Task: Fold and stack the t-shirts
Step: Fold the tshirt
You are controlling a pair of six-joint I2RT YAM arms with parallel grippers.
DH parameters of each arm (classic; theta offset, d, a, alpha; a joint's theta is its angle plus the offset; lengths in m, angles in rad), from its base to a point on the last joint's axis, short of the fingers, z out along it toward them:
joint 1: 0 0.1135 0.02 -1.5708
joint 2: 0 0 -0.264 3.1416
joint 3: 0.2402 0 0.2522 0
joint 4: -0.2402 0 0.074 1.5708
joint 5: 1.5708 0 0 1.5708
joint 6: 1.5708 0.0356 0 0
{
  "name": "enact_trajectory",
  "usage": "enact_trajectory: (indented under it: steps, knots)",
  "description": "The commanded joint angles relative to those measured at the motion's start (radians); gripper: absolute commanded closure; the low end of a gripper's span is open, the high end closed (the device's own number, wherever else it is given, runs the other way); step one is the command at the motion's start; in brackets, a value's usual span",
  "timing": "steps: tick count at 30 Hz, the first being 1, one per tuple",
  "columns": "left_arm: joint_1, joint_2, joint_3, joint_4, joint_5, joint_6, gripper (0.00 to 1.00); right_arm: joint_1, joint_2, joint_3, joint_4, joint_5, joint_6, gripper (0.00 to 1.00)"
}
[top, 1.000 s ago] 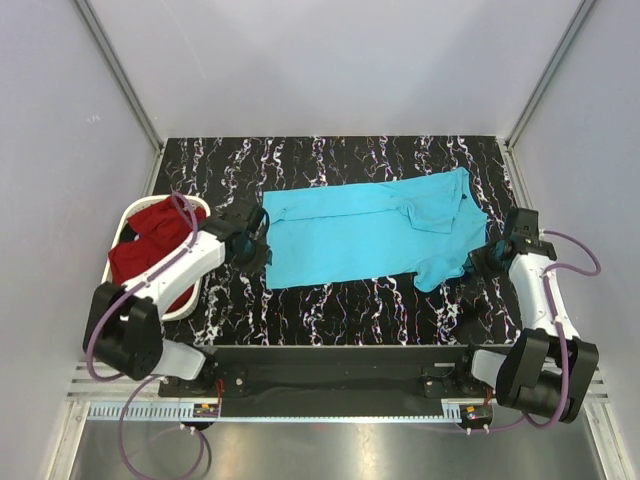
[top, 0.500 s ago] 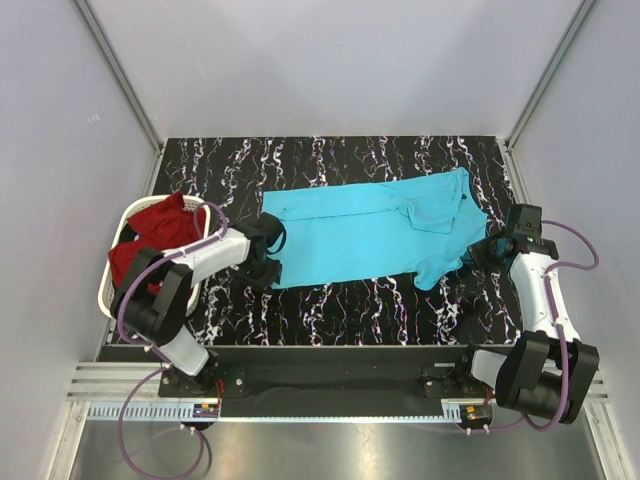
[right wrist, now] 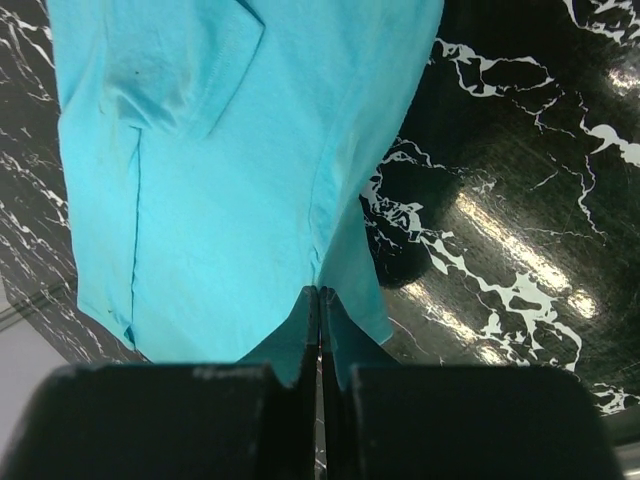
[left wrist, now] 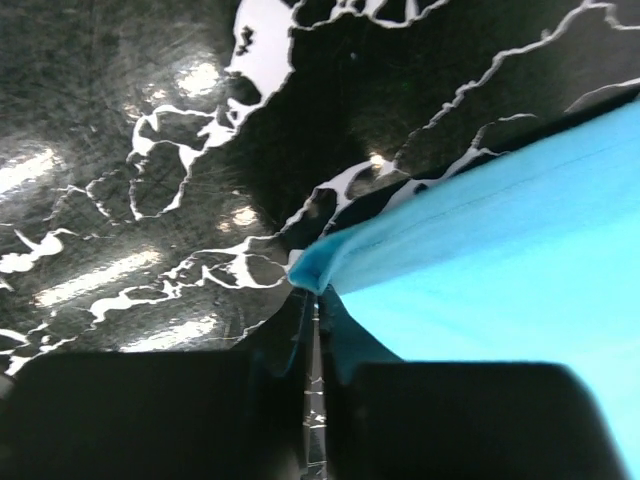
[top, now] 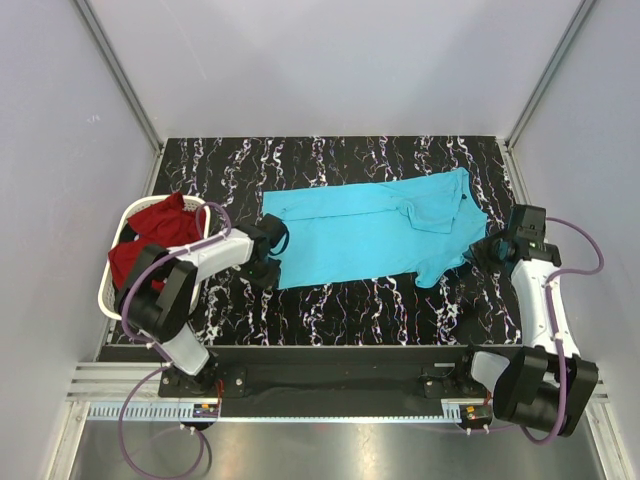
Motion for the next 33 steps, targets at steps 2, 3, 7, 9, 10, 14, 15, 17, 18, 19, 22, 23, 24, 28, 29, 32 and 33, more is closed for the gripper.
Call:
enact_trajectory:
  steps: [2,3,7,9,10,14,15,17,18,19,22,23,24,28,29,32,33]
  knots:
    - [-0.006,-0.024,0.007,0.006,-0.085,-0.016,1.00,-0.002,-0.051,0.034,0.044,0.041,-0.025,1.00]
    - [-0.006,-0.027,0.014,0.008,-0.092,-0.013,1.00,-0.002,-0.056,0.037,0.058,0.039,-0.031,1.00]
    - [-0.003,-0.028,0.076,0.006,-0.129,0.013,1.00,-0.002,-0.024,0.054,0.130,0.015,-0.070,1.00]
    - [0.005,-0.013,0.118,0.006,-0.134,0.027,1.00,-0.002,0.018,0.071,0.173,-0.004,-0.084,1.00]
    - [0.011,-0.005,0.135,0.006,-0.129,0.048,1.00,-0.002,0.033,0.080,0.196,-0.023,-0.091,1.00]
    - [0.040,0.064,0.229,-0.001,-0.096,0.111,1.00,0.000,0.110,0.117,0.270,-0.082,-0.116,1.00]
    - [0.045,0.073,0.247,-0.001,-0.094,0.114,1.00,-0.002,0.139,0.139,0.282,-0.093,-0.128,1.00]
    - [0.062,0.090,0.260,-0.001,-0.091,0.120,1.00,0.000,0.170,0.172,0.294,-0.102,-0.139,1.00]
    - [0.070,0.097,0.275,-0.001,-0.089,0.125,1.00,0.000,0.200,0.210,0.296,-0.106,-0.157,1.00]
    - [0.079,0.105,0.283,-0.001,-0.085,0.134,1.00,-0.002,0.216,0.230,0.301,-0.109,-0.165,1.00]
    - [0.125,0.143,0.329,-0.003,-0.057,0.160,1.00,0.000,0.285,0.310,0.308,-0.126,-0.197,1.00]
    - [0.132,0.153,0.341,-0.006,-0.059,0.169,1.00,0.000,0.303,0.331,0.310,-0.129,-0.205,1.00]
    - [0.139,0.159,0.364,-0.008,-0.063,0.173,1.00,0.000,0.344,0.369,0.314,-0.134,-0.215,1.00]
    - [0.169,0.221,0.430,-0.009,-0.080,0.199,1.00,0.000,0.463,0.469,0.314,-0.194,-0.245,1.00]
    - [0.174,0.238,0.448,-0.011,-0.070,0.211,1.00,0.000,0.510,0.503,0.314,-0.209,-0.246,1.00]
    - [0.185,0.303,0.516,-0.017,-0.051,0.237,1.00,0.012,0.593,0.548,0.317,-0.234,-0.251,1.00]
    - [0.185,0.318,0.548,-0.020,-0.050,0.242,1.00,0.018,0.613,0.578,0.319,-0.232,-0.258,1.00]
